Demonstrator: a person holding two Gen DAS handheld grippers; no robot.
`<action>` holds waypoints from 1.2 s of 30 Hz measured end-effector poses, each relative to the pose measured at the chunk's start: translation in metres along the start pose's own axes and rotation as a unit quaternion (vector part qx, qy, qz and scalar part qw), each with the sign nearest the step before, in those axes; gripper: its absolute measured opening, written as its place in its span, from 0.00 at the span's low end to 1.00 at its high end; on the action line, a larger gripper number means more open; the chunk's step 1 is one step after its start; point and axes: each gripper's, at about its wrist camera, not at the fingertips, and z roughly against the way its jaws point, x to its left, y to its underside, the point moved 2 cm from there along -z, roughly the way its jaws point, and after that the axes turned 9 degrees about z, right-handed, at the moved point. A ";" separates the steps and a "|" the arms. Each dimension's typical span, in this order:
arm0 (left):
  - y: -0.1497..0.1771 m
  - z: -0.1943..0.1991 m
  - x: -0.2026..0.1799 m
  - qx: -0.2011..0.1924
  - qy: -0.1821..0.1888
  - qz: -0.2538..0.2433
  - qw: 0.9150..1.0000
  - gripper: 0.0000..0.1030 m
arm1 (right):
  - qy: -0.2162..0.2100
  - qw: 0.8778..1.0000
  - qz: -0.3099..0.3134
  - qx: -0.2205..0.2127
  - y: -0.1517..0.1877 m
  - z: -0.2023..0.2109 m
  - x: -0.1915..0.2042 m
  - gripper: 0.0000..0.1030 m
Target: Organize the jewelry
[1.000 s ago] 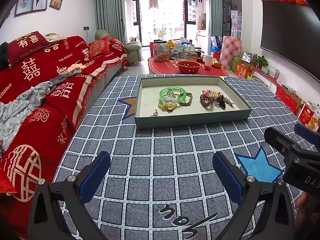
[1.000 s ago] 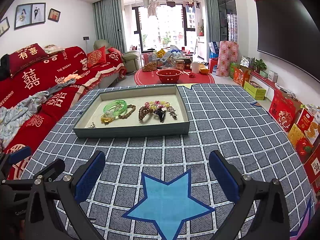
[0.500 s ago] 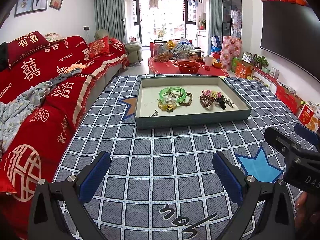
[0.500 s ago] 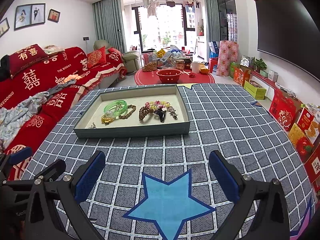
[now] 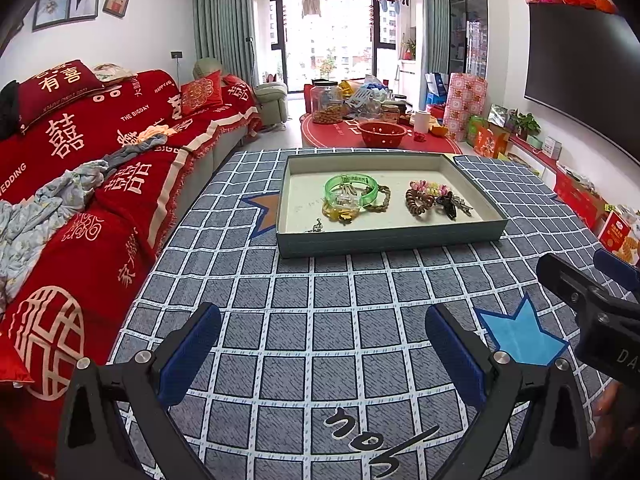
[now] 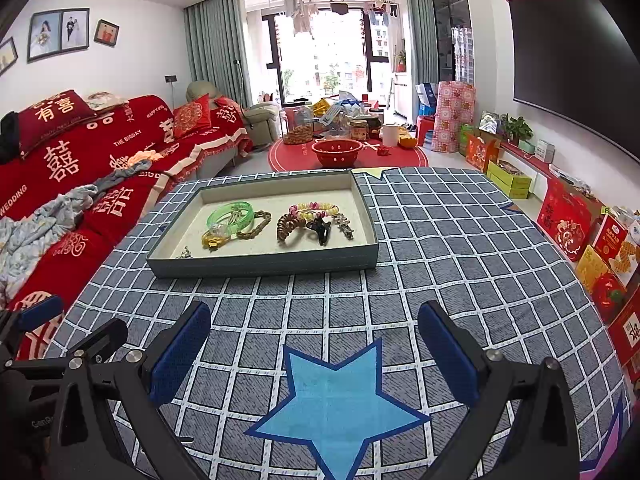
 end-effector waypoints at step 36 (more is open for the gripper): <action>0.000 0.000 0.004 0.001 -0.001 0.002 1.000 1.00 | -0.001 1.000 -0.001 0.000 0.001 -0.001 -0.001 1.00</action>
